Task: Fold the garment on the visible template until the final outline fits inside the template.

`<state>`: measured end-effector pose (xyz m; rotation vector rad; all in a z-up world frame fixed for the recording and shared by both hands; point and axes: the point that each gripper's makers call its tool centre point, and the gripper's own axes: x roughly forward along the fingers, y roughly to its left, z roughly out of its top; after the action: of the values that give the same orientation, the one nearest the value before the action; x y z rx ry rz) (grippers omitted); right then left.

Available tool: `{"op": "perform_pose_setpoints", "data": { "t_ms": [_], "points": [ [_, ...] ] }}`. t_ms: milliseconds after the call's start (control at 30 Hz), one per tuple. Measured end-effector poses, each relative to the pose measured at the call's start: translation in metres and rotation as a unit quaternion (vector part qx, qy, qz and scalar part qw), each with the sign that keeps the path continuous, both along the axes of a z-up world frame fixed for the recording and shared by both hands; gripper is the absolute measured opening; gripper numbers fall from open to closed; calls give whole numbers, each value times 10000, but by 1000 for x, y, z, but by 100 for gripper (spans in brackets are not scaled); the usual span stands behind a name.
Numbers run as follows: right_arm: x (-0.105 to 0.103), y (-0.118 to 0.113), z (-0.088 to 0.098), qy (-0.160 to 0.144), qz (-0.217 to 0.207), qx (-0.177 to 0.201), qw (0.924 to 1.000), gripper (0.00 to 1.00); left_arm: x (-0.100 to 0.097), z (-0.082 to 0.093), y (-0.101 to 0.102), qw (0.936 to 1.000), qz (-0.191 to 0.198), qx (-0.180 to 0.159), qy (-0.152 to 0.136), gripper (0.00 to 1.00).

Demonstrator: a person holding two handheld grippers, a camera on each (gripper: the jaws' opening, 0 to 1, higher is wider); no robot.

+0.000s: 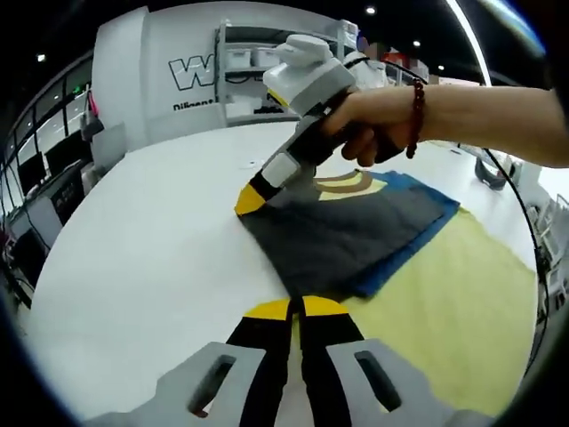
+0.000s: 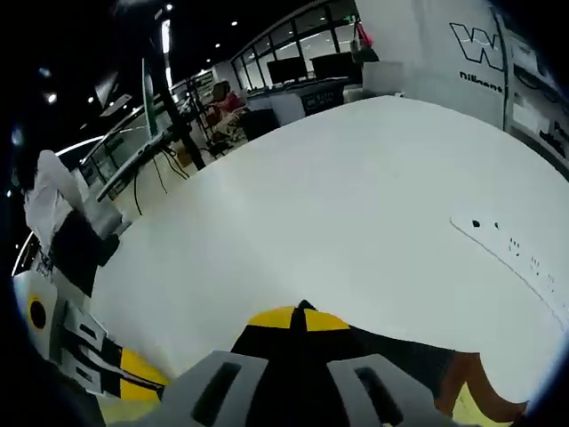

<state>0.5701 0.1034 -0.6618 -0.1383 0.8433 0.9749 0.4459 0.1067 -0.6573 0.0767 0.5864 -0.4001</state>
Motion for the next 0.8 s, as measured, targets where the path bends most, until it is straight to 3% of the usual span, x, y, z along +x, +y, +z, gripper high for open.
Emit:
{"op": "perform_pose_setpoints", "data": {
  "t_ms": [67, 167, 333, 433, 567, 600, 700, 800],
  "points": [
    [3, -3, 2, -78, -120, 10, 9999, 0, 0, -1, 0, 9999, 75, -61, 29, 3],
    [5, -4, 3, 40, -362, 183, 9992, 0, 0, 1, 1, 9998, 172, -141, -11, 3],
    [3, 2, 1, 11, -372, 234, 9990, 0, 0, -2, 4, 9990, 322, -286, 66, 3],
    [5, 7, 4, 176, -664, 567, 9960, 0, 1, -2, 6, 9987, 407, -306, 78, 3],
    [19, 6, 17, -249, -934, 809, 9920, 0, 0, -3, 9, 9984, 445, -315, 127, 3],
    [17, 4, 17, -190, -943, 789, 9922, 3, 0, -3, 9, 9985, 447, -305, 127, 3],
    [18, -4, 27, -290, -1138, 930, 9887, 24, 0, -5, 15, 9983, 494, -247, 198, 3],
    [17, -20, 35, -461, -1342, 975, 9851, 29, 0, -9, 21, 9979, 566, -171, 259, 3]
  ]
}}
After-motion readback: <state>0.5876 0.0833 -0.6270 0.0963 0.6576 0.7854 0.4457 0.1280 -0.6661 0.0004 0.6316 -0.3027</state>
